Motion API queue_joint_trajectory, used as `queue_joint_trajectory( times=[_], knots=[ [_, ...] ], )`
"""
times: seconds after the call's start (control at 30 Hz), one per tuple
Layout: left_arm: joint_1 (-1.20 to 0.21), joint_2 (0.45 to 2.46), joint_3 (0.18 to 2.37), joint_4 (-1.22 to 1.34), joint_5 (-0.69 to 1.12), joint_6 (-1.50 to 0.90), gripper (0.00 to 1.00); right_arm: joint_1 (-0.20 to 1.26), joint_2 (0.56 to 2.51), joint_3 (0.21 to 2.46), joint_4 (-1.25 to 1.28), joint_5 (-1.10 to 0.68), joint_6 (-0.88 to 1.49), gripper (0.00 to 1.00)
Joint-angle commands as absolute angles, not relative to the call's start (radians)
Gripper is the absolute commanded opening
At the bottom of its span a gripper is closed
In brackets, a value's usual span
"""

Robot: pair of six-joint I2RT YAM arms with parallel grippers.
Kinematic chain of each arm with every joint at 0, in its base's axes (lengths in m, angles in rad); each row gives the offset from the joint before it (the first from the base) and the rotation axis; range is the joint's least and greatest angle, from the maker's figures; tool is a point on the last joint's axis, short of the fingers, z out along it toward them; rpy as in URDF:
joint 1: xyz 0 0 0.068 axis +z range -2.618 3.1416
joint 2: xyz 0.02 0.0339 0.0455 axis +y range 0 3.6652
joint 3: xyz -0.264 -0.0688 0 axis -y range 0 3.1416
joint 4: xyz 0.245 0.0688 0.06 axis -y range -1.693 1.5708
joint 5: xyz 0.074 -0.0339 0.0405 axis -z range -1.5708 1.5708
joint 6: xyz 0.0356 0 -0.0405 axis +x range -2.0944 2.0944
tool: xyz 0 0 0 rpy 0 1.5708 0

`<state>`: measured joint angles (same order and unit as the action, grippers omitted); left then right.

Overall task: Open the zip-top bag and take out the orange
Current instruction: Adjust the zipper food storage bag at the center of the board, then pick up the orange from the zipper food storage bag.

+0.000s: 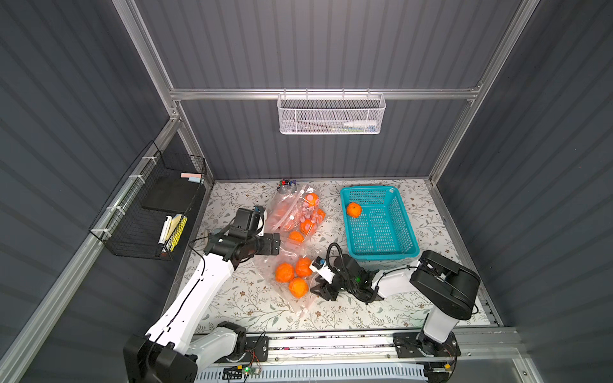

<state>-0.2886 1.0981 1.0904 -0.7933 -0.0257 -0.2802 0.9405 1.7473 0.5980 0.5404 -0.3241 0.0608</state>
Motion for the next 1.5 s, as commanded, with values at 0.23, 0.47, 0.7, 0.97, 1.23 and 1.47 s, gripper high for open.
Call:
queue_joint_trajectory(
  times=[0.23,0.47,0.7,0.97,1.23,1.47],
  knots=[
    [-0.293,0.948,0.998,-0.623,0.607,-0.323,0.46,0.940,1.797,0.611,0.423,-0.306,0.064,0.55],
    [-0.319,1.013,0.675,-0.371,0.412,-0.460,0.10,0.940,1.780,0.603,0.411,-0.306,0.060,0.55],
    [-0.318,1.099,0.578,-0.302,0.123,-0.526,0.01,0.940,1.760,0.597,0.404,-0.299,0.055,0.55],
    [-0.313,1.182,0.468,-0.173,0.046,-0.576,0.00,0.940,1.735,0.614,0.395,-0.294,0.030,0.55],
    [-0.313,1.252,0.403,-0.083,0.084,-0.591,0.00,0.940,1.704,0.650,0.343,-0.244,0.010,0.56],
    [-0.313,1.297,0.393,-0.063,0.075,-0.582,0.00,0.940,1.714,0.681,0.352,-0.302,-0.058,0.63]
  ],
)
